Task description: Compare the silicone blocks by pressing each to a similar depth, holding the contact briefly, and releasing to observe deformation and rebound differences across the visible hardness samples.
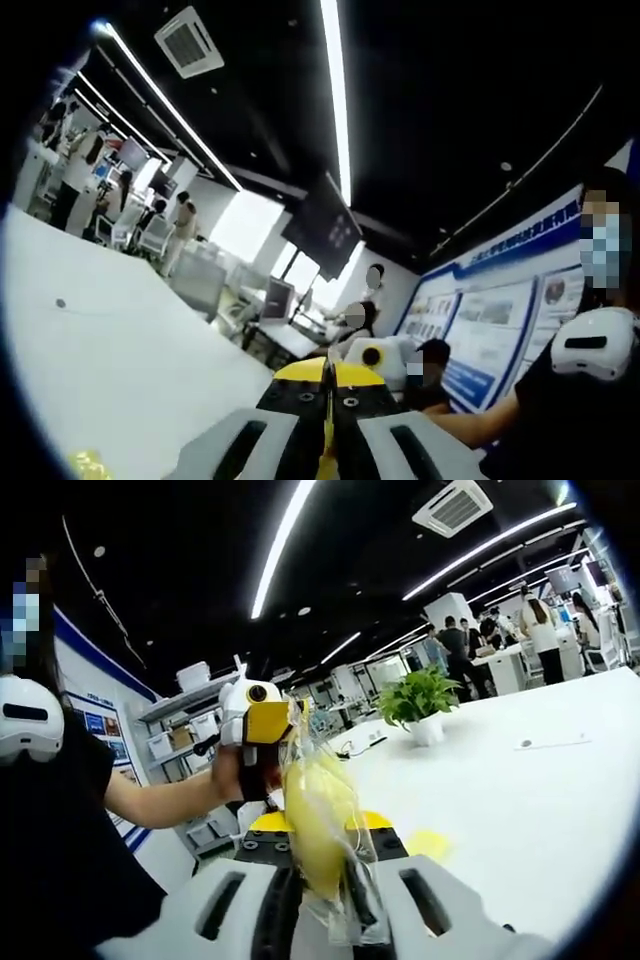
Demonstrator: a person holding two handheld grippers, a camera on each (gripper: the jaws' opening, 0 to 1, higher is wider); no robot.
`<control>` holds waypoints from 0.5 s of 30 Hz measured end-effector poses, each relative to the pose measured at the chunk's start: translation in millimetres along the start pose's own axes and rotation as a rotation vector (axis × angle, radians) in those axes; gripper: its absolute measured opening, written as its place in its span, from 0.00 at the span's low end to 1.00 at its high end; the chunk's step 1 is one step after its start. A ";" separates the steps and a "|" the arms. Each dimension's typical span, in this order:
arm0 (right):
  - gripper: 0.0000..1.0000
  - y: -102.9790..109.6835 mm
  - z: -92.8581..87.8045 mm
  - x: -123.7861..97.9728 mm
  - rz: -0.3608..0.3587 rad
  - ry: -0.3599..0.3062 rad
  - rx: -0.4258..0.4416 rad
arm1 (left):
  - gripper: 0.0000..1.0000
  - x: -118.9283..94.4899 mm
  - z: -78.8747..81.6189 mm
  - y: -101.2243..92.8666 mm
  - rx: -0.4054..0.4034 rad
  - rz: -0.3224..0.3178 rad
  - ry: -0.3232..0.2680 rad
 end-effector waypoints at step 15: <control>0.08 0.8 -3.5 0.9 0.012 0.016 0.019 | 0.00 -3.3 -3.7 2.1 -0.043 0.002 -0.019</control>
Point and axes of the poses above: the point that each gripper's makers call its tool centre point, and the gripper's own axes: x roughly forward along the fingers, y roughly to its left, z roughly out of its top, the point moved 4 cm from there along -x, roughly backward along the fingers, and after that the axes turned 7 degrees about -x, right-handed, at the moved point
